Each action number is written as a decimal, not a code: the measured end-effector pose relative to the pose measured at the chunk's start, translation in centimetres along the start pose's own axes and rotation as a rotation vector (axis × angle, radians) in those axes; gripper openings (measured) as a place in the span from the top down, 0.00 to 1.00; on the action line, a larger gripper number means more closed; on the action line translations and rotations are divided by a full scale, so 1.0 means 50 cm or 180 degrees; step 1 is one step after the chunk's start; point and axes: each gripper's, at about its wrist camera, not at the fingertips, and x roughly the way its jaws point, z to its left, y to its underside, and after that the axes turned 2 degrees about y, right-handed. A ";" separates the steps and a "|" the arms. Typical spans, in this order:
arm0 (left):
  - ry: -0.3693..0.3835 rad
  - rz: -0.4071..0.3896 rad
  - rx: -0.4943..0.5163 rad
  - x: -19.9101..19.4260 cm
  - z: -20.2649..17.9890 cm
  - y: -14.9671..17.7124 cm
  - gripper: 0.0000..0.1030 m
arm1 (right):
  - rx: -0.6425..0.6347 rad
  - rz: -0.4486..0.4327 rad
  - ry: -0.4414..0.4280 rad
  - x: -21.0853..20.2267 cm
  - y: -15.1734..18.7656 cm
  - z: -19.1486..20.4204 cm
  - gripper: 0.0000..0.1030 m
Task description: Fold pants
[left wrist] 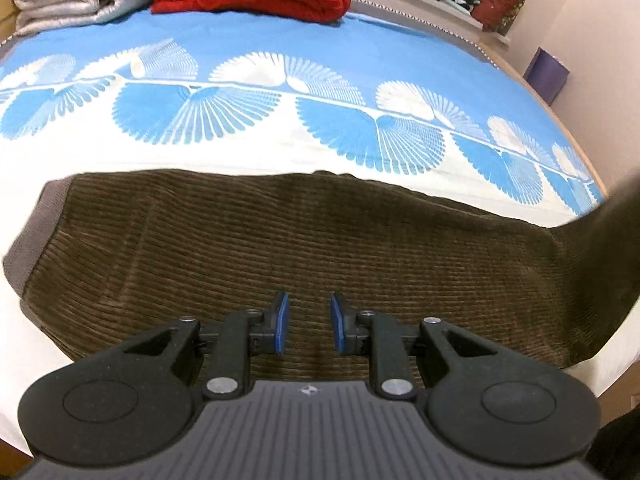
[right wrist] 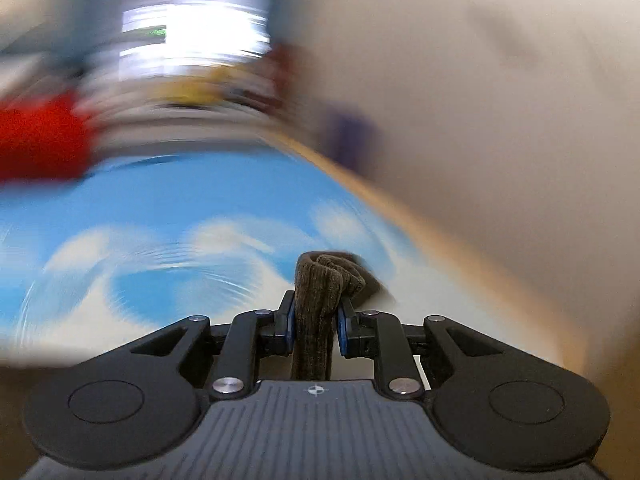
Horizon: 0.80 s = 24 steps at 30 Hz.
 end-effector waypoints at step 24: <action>-0.0010 -0.0008 -0.0518 -0.038 0.146 -0.020 0.77 | -0.0853 0.0786 -0.2180 -0.098 0.096 0.510 0.34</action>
